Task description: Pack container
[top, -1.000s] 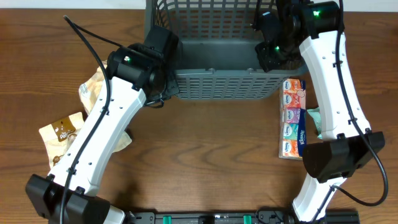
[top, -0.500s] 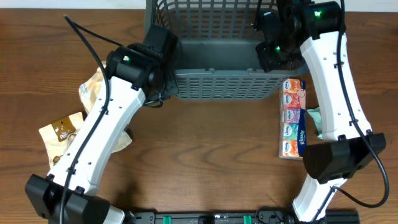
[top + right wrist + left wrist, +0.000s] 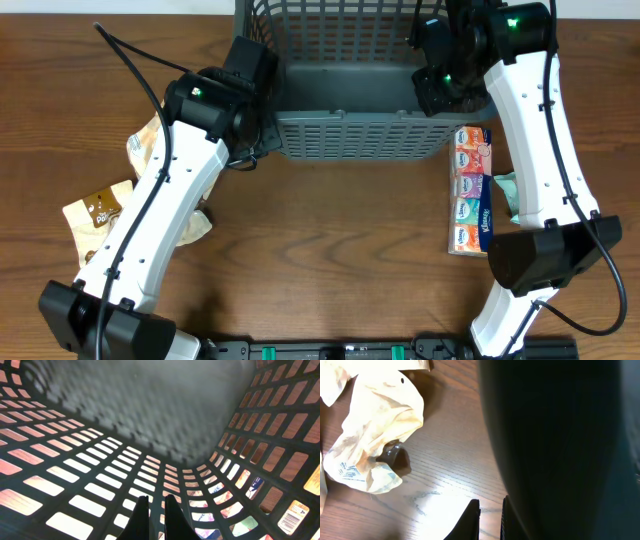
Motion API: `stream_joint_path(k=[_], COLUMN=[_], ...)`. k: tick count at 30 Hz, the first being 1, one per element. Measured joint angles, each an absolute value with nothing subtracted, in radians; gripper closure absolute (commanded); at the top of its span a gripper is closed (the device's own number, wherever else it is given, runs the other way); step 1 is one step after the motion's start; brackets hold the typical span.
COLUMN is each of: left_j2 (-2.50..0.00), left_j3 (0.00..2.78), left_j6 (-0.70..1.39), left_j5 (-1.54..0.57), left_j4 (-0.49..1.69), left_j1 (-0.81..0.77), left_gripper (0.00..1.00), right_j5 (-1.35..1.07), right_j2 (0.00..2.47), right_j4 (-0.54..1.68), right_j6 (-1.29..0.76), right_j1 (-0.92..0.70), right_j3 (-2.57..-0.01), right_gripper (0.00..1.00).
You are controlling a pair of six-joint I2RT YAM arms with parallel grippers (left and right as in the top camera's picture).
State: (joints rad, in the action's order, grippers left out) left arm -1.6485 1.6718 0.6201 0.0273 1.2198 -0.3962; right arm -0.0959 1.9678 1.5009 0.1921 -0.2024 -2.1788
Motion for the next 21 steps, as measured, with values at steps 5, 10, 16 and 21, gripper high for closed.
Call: stream_joint_path(k=[5, 10, 16, 21], left_j2=[-1.649, -1.649, -1.643, -1.612], left_j3=[1.672, 1.672, 1.672, 1.672], left_j6=[0.596, 0.574, 0.553, 0.542], left_j5=[0.035, 0.041, 0.043, 0.045], left_j4=[1.220, 1.220, 1.221, 1.221], left_j1=[-0.396, -0.396, -0.396, -0.396], left_gripper=[0.94, 0.94, 0.94, 0.94], right_j5=[-0.092, -0.048, 0.007, 0.021], right_j2=[1.968, 1.968, 1.968, 1.968], right_j4=[1.453, 1.402, 1.347, 1.333], right_j6=[0.191, 0.185, 0.187, 0.187], right_j1=[-0.202, -0.200, -0.200, -0.200], right_j3=[-2.179, -2.179, -2.179, -2.200], right_gripper=[0.99, 0.89, 0.89, 0.87])
